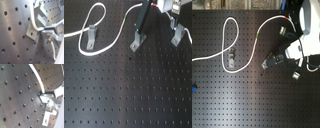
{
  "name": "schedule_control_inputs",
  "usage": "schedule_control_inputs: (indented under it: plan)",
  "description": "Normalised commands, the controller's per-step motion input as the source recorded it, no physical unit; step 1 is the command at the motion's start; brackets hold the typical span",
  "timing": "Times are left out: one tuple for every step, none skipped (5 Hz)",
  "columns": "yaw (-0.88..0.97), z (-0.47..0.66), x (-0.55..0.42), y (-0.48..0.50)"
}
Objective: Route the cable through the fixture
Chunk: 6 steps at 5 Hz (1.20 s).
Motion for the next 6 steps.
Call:
schedule_control_inputs:
  plan:
    - [0.0,-0.31,-0.051,0.092]
    - [-0.03,-0.59,-0.034,-0.016]
    - [0.0,-0.54,0.008,-0.013]
    - [-0.01,-0.04,0.008,-0.017]
    - [0.0,0.19,-0.064,-0.025]
    - [0.11,0.0,-0.051,0.123]
